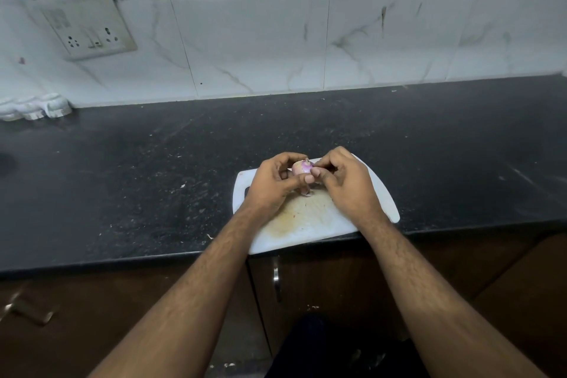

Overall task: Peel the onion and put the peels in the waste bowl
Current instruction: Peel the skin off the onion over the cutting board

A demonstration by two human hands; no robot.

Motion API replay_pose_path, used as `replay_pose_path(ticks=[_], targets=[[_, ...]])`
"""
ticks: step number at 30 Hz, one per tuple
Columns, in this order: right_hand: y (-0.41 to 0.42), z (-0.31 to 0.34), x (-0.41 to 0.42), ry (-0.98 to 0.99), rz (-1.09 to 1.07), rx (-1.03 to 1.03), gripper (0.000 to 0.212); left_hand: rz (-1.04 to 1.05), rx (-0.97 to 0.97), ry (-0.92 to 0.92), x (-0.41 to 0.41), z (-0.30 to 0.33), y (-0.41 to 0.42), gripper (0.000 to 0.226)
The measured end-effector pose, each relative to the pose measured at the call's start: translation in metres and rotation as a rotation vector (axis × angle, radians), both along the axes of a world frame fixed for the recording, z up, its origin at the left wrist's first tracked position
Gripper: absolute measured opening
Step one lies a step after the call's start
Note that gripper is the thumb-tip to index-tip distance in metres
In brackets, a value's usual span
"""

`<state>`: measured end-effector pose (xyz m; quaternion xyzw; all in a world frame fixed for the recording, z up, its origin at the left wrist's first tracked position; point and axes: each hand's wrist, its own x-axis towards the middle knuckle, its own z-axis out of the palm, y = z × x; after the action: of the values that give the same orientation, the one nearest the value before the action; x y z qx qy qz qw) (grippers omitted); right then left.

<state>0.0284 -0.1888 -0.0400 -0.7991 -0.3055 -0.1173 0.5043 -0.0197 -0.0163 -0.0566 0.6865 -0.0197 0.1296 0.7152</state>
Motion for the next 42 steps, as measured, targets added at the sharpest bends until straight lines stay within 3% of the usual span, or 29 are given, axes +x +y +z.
replay_pose_path(ticks=[8,13,19,26,31,35,38,42], targets=[[0.001,-0.004,0.003,-0.105,-0.012,-0.152,0.007,0.041,0.009,0.034,0.003,-0.002,0.0,0.052],[0.001,-0.005,0.004,-0.108,-0.031,-0.172,0.019,0.075,-0.007,0.039,0.002,0.0,-0.002,0.049],[0.001,-0.005,0.002,-0.114,-0.015,-0.207,0.02,0.14,0.09,0.042,0.002,-0.002,0.001,0.038],[0.004,-0.005,0.005,-0.068,-0.03,-0.272,0.012,0.204,0.027,0.025,0.005,-0.003,0.004,0.049],[0.003,-0.008,0.005,-0.005,0.026,-0.235,0.012,0.197,0.051,0.016,0.005,-0.003,0.003,0.024],[0.003,-0.004,0.002,-0.014,-0.045,-0.145,0.024,0.171,0.083,0.028,0.006,-0.004,0.005,0.03],[0.001,0.001,-0.003,-0.075,-0.035,-0.085,0.011,0.14,0.107,0.029,0.004,-0.002,0.003,0.03],[0.001,0.002,-0.006,-0.085,0.014,-0.113,0.031,0.108,0.138,0.017,0.002,-0.001,0.002,0.031]])
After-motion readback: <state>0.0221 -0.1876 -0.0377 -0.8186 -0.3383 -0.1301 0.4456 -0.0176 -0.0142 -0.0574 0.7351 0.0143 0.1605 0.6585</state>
